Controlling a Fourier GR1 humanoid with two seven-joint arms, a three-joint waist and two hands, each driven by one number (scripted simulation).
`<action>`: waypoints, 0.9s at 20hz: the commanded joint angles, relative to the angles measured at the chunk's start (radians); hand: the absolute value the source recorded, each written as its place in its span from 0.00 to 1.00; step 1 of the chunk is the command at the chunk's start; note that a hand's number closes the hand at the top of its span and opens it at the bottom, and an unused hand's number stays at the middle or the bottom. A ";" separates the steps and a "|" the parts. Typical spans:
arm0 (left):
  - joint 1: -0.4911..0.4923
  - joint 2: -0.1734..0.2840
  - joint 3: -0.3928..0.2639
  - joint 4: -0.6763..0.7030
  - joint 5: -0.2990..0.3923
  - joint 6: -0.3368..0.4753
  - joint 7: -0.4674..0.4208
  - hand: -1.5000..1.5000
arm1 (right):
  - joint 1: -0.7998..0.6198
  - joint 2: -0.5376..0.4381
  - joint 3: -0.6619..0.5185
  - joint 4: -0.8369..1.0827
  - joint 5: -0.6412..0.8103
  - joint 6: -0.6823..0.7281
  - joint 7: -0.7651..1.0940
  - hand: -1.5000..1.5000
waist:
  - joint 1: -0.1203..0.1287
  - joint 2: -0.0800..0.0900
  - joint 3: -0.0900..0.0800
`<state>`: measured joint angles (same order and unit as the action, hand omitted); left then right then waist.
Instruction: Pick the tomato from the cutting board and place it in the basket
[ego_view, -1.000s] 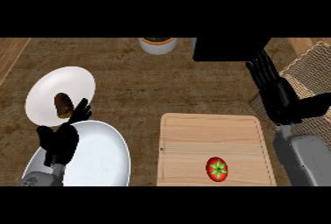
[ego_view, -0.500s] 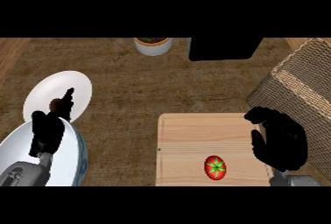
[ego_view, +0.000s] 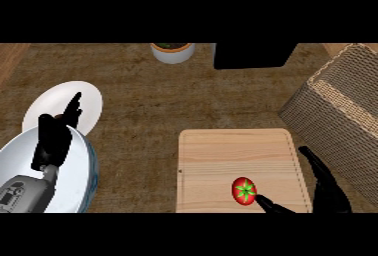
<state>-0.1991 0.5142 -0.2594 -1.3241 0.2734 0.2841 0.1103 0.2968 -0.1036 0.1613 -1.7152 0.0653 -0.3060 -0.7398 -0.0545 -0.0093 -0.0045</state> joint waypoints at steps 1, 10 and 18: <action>-0.024 -0.006 -0.002 0.015 -0.010 0.008 0.019 0.50 | 0.137 -0.148 -0.047 -0.071 0.188 -0.100 0.148 0.00 | -0.017 0.007 -0.006; -0.036 0.016 0.008 -0.023 0.003 -0.022 0.035 0.50 | 0.476 -0.484 -0.015 -0.430 0.336 0.180 0.488 0.00 | 0.025 0.007 -0.003; -0.104 -0.055 0.007 0.056 -0.052 -0.030 0.048 0.50 | 0.537 -0.452 0.079 -0.694 0.440 0.282 0.749 0.00 | 0.041 0.010 0.004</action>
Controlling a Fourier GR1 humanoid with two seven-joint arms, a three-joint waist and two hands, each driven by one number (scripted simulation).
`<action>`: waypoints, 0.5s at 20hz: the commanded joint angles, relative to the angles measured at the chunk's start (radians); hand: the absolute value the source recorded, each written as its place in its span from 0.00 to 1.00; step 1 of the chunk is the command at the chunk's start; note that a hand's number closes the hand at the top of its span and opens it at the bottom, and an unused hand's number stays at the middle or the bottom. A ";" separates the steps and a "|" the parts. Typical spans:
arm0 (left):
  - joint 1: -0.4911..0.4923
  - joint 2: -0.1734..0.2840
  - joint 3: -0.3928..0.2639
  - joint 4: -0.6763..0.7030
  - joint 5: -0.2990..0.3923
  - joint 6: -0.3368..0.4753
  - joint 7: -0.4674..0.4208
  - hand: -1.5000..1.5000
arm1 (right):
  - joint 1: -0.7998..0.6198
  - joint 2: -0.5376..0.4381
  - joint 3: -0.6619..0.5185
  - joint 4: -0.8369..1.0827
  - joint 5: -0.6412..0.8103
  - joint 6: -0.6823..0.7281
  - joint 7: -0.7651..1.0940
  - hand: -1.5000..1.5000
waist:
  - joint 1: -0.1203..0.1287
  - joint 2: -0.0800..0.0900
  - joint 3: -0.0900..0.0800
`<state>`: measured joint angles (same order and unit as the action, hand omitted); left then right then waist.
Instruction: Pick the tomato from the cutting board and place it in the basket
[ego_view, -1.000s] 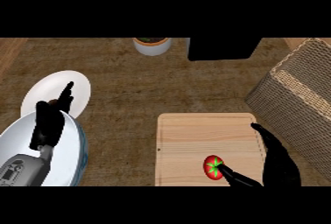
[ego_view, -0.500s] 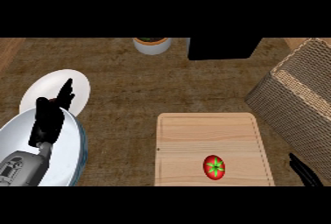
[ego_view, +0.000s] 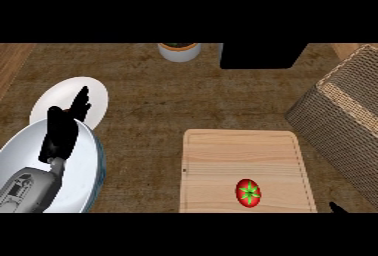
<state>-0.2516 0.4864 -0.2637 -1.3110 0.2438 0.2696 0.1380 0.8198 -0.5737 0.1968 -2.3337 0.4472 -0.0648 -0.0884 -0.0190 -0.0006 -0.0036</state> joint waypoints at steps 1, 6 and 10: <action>-0.042 -0.030 0.025 0.071 -0.018 -0.047 -0.022 0.50 | -0.035 0.001 -0.011 -0.082 0.000 0.085 0.139 0.00 | 0.010 0.002 0.003; 0.038 -0.012 0.027 -0.082 -0.038 -0.032 0.076 0.50 | -0.048 0.098 0.006 -0.040 0.034 0.019 0.120 0.00 | 0.015 -0.001 0.004; -0.013 -0.072 0.034 0.036 -0.074 -0.033 -0.003 0.50 | -0.045 0.137 0.035 -0.058 0.113 -0.025 0.153 0.00 | 0.008 0.000 0.003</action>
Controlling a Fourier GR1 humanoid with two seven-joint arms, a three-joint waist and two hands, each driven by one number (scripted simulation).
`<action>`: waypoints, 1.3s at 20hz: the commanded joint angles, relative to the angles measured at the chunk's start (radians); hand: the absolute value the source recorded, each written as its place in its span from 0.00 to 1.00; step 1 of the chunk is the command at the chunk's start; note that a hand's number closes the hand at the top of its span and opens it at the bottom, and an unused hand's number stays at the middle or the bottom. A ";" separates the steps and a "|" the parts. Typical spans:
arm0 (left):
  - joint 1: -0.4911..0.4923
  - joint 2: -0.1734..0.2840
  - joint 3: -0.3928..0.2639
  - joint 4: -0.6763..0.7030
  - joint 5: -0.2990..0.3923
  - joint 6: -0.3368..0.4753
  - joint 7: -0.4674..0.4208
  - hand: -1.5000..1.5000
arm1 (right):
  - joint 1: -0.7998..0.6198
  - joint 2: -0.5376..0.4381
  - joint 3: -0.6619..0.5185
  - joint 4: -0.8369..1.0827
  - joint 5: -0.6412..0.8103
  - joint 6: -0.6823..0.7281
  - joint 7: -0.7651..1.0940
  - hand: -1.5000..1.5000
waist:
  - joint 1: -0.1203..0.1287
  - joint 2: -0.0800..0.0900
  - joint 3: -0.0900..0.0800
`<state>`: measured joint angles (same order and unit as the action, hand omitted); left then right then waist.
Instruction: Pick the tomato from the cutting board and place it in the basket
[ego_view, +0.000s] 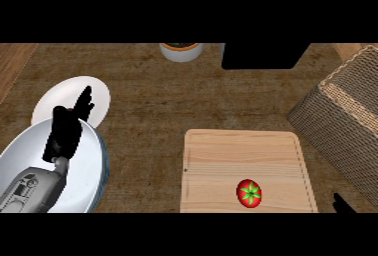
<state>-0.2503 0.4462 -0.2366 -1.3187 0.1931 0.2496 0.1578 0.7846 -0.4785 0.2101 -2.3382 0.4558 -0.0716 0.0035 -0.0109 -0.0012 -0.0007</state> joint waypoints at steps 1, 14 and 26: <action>0.046 -0.006 0.008 -0.053 -0.010 -0.020 0.015 0.50 | -0.071 0.053 0.013 0.010 0.105 -0.025 0.061 0.00 | 0.010 0.000 0.001; 0.015 -0.012 0.105 -0.061 -0.047 -0.105 0.059 0.50 | -0.245 0.227 0.166 0.291 0.262 -0.059 0.051 0.00 | 0.009 0.000 0.001; 0.049 -0.116 0.122 -0.043 -0.155 -0.117 0.038 0.50 | -0.340 0.299 0.166 0.441 0.298 -0.106 0.014 0.00 | 0.007 0.001 0.001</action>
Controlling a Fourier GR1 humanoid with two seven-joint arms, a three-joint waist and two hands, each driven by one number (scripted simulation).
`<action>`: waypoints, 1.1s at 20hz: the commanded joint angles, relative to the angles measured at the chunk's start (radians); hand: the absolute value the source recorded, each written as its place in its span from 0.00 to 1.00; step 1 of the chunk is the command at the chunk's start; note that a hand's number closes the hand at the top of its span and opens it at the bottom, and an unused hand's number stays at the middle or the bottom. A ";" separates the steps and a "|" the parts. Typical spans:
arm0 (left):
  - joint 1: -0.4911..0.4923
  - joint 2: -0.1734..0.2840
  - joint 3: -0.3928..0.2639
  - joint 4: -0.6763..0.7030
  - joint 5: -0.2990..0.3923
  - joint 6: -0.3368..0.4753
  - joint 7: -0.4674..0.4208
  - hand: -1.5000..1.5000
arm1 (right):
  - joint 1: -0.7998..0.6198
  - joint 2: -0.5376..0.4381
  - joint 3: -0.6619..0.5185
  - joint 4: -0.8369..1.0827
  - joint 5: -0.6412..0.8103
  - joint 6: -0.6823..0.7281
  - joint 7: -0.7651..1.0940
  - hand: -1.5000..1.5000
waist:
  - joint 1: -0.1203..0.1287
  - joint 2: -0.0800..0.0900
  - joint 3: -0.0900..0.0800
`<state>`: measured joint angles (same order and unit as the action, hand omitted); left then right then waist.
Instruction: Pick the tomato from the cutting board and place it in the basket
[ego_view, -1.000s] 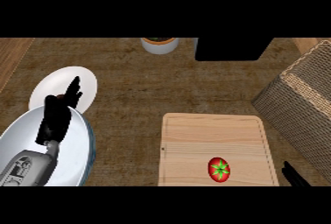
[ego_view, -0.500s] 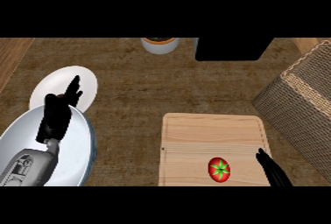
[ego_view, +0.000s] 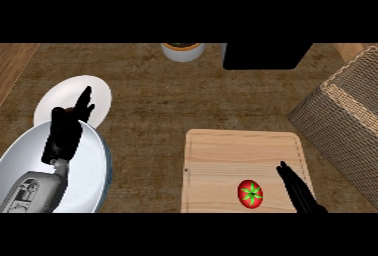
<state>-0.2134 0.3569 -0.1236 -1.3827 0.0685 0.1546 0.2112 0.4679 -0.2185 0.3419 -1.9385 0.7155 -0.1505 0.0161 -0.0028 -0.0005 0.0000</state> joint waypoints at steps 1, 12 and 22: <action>-0.030 -0.022 0.034 0.017 -0.036 -0.015 0.020 0.50 | -0.002 0.020 0.036 0.047 0.027 -0.020 -0.027 0.00 | -0.002 0.000 0.000; 0.055 -0.097 0.033 -0.054 -0.104 -0.024 0.015 0.50 | -0.160 0.070 -0.016 0.183 0.014 0.008 0.026 0.00 | 0.003 0.000 0.000; 0.040 -0.091 0.112 -0.043 -0.118 -0.088 0.022 0.50 | -0.156 0.075 0.013 0.171 0.021 0.045 0.079 0.00 | 0.001 0.000 0.000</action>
<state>-0.1885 0.2701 -0.0297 -1.3924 -0.0356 0.0817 0.1994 0.3259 -0.1269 0.3652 -1.7122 0.7515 -0.1642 0.0412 -0.0021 -0.0003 0.0001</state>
